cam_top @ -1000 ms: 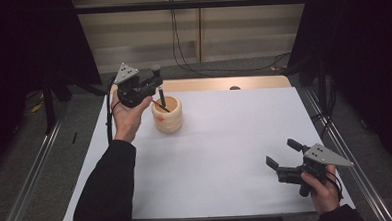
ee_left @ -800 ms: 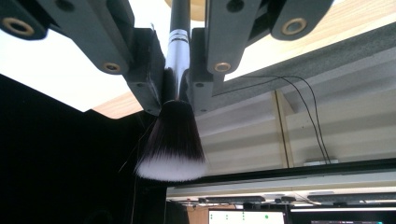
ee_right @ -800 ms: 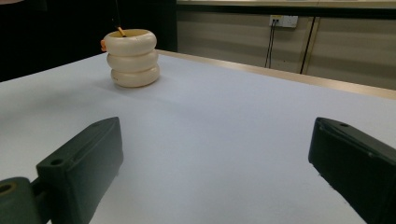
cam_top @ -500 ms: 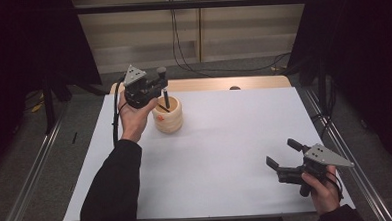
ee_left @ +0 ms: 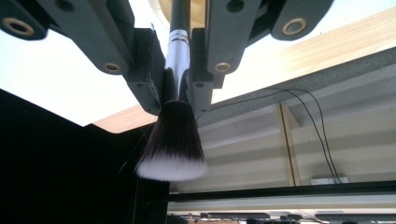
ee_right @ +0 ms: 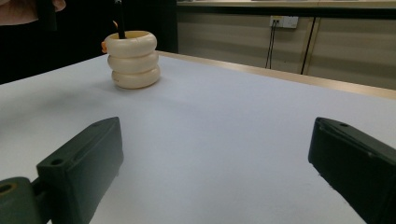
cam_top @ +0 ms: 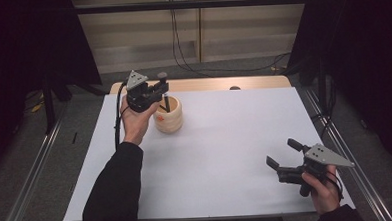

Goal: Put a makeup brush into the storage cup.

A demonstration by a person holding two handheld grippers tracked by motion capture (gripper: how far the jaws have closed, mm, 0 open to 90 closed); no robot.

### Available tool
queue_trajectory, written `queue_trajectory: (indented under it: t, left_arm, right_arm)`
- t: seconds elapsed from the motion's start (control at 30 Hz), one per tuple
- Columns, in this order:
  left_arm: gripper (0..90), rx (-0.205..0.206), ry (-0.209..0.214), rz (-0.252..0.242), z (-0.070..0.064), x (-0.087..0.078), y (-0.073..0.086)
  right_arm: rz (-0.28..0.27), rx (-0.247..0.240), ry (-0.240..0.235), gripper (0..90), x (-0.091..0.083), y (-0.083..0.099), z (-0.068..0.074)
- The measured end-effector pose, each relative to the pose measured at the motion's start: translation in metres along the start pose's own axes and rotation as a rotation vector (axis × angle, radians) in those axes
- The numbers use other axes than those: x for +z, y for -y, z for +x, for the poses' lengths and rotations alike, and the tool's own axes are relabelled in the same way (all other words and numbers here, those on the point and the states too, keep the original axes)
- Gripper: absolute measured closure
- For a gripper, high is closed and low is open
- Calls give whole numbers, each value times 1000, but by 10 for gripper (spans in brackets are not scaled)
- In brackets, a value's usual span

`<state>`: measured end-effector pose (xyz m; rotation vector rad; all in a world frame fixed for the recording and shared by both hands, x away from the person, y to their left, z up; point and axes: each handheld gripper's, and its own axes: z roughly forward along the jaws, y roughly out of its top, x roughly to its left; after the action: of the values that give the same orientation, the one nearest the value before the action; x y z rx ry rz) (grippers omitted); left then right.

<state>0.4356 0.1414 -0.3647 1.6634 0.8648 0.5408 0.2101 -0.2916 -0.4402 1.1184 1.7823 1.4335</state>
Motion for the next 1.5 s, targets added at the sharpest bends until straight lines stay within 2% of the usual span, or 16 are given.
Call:
queue_trajectory:
  t: [0.4, 0.6, 0.83, 1.07, 1.2, 1.23, 1.3, 1.5]
  left_arm:
    - [773, -5, -1, 20, 3, 0, 12]
    - [773, -13, -6, 30, 5, 1, 18]
    - [771, -19, 6, 40, 3, 5, 24]
    - [758, -24, 5, 53, 0, 7, 26]
    - [750, -25, -1, 61, 3, 7, 28]
    - [743, -28, 10, 61, 4, 8, 28]
    - [735, -28, -1, 64, 5, 7, 28]
    - [717, -29, 3, 61, 5, 7, 30]
  right_arm:
    - [1, 2, 2, 32, 0, 0, 1]
    - [4, -16, -5, 22, 1, 0, 2]
    - [6, -8, -4, 22, 0, 0, 2]
    - [14, -36, -23, 22, 2, 0, 4]
    - [11, -25, -20, 22, 1, 0, 3]
    - [13, -21, -20, 22, 1, 0, 4]
    - [11, -24, -20, 22, 1, 0, 3]
    - [11, -24, -22, 22, 1, 0, 3]
